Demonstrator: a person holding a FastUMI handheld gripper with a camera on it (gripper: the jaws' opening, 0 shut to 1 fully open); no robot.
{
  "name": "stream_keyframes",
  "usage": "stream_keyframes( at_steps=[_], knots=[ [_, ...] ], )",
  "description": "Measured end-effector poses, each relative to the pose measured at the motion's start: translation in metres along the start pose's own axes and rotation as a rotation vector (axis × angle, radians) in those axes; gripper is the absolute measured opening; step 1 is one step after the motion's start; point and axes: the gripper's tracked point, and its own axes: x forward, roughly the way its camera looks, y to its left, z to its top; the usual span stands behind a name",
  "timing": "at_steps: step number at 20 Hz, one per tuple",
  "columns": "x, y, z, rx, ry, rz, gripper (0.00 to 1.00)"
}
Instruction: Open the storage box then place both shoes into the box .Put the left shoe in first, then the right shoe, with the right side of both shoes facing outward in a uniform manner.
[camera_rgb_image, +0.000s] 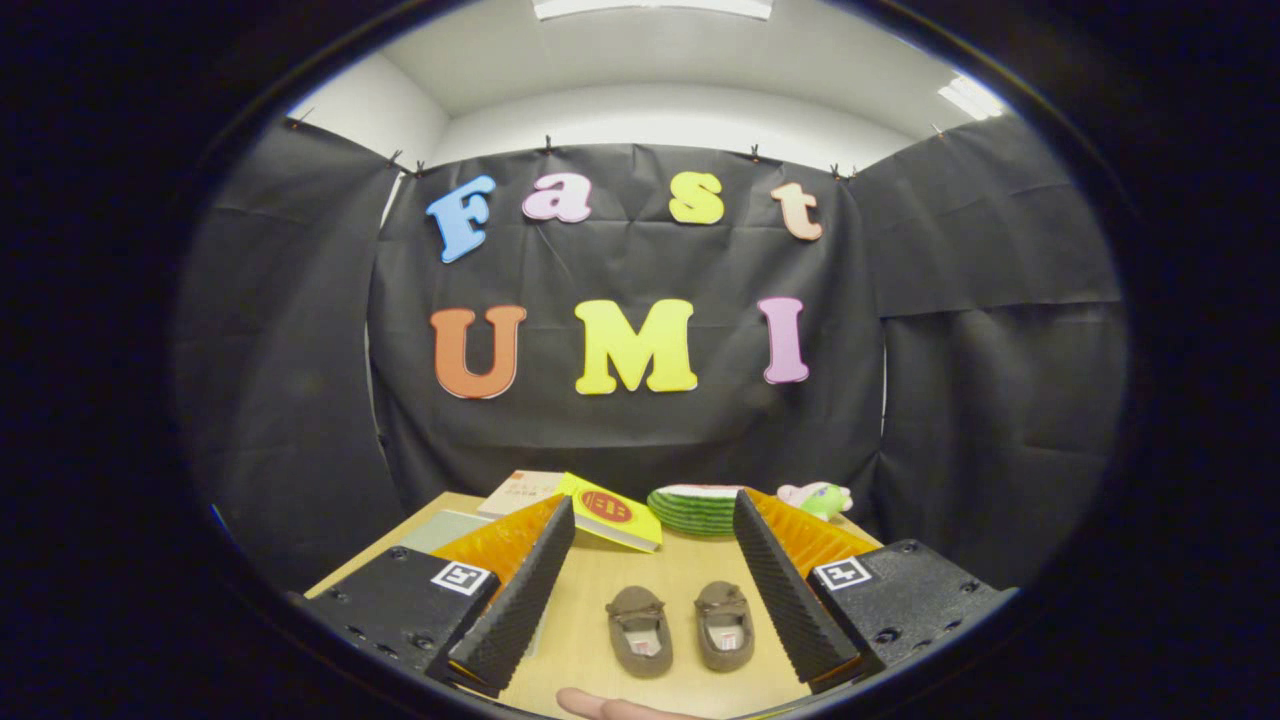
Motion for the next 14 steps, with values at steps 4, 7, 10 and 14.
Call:
stream_keyframes(
  at_steps=[4,7,10,14],
  knots=[
    [0.034,0.015,-0.026,0.024,0.085,0.087,1.0],
    [0.057,0.024,-0.052,0.086,0.188,0.155,1.0],
    [0.074,0.04,-0.067,0.158,0.261,0.255,1.0],
    [0.096,0.058,-0.087,0.241,0.361,0.377,1.0]
  ],
)
